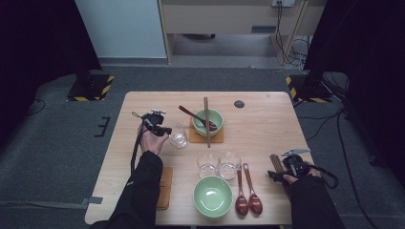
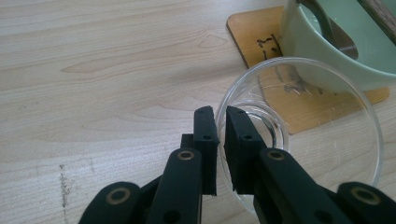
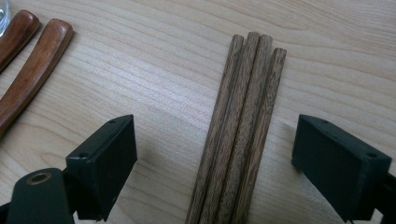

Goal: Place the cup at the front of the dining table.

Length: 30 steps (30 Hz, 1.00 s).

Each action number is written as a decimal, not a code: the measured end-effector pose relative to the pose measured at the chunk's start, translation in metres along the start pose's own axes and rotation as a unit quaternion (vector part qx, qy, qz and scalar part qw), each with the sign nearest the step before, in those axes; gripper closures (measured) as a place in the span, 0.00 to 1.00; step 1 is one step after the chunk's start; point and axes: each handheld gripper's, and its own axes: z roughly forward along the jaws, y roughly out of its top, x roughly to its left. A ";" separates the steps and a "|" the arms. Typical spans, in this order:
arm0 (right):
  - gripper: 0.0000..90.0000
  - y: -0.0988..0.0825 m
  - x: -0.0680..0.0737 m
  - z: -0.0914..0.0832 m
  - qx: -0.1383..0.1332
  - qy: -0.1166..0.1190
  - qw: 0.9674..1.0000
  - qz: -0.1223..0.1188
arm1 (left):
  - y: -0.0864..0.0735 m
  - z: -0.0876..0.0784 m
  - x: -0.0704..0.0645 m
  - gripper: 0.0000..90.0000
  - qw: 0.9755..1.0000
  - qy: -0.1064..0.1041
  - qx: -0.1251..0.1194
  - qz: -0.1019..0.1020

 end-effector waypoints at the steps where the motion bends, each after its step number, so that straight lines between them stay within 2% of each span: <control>1: 0.15 0.000 0.000 0.000 0.000 0.000 1.000 0.000 | 0.000 0.000 0.000 0.92 1.000 0.000 0.000 0.000; 23: 0.15 0.000 0.000 0.000 -0.001 0.000 1.000 0.000 | 0.001 0.008 -0.006 0.90 1.000 0.010 -0.026 0.005; 30: 0.15 0.000 0.000 0.000 -0.001 0.000 1.000 0.001 | 0.001 0.011 -0.009 0.88 0.999 0.002 -0.040 0.012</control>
